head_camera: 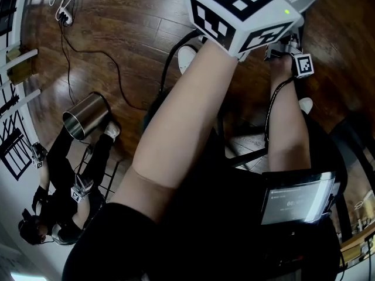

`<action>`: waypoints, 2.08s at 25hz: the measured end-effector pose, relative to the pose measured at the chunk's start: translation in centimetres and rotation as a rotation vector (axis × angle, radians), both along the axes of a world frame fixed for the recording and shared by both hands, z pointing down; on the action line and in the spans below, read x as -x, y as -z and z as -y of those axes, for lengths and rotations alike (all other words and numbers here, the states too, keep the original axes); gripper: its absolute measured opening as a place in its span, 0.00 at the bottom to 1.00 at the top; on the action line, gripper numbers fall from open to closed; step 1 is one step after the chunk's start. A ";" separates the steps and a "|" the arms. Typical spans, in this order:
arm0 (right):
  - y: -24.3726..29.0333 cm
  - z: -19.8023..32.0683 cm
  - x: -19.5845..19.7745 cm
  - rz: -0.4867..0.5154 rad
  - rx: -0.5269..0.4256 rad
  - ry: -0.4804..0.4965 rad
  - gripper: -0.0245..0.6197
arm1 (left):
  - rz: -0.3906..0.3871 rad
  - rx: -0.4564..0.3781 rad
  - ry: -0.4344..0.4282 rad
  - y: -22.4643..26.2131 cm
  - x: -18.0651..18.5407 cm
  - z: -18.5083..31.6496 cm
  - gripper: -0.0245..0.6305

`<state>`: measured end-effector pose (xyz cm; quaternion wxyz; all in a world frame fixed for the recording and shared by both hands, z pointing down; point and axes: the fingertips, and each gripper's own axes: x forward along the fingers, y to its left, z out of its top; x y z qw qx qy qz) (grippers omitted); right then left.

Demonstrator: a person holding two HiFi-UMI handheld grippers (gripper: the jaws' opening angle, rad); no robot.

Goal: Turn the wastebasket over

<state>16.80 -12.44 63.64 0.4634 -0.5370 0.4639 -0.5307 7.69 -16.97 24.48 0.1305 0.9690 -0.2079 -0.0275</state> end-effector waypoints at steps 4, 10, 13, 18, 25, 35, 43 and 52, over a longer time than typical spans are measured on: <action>-0.2 -0.1 -0.1 0.024 0.016 -0.033 0.06 | 0.003 -0.006 0.001 0.3 0.2 -0.1 0.04; 0.6 -0.2 0.3 -0.011 -0.005 0.029 0.06 | -0.016 -0.001 0.009 0.5 0.4 0.2 0.04; 0.9 -0.5 -0.1 -0.030 0.017 0.032 0.06 | -0.011 -0.005 0.001 0.4 0.4 0.0 0.04; 2.1 0.3 -1.4 -0.216 0.058 0.209 0.06 | -0.025 -0.015 0.012 1.0 0.8 0.2 0.04; 5.3 1.5 0.5 -0.741 0.106 0.736 0.06 | -0.031 -0.023 0.023 1.6 1.4 -0.2 0.04; 3.1 1.8 4.6 -1.444 0.211 1.477 0.07 | -0.049 -0.024 0.061 2.2 2.3 0.2 0.04; 0.8 -1.1 8.9 -1.945 0.149 1.965 0.08 | -0.063 -0.033 0.074 3.0 3.8 0.2 0.04; -2.0 -5.0 9.1 -2.077 0.085 2.190 0.08 | -0.048 -0.022 0.091 2.5 3.3 0.6 0.04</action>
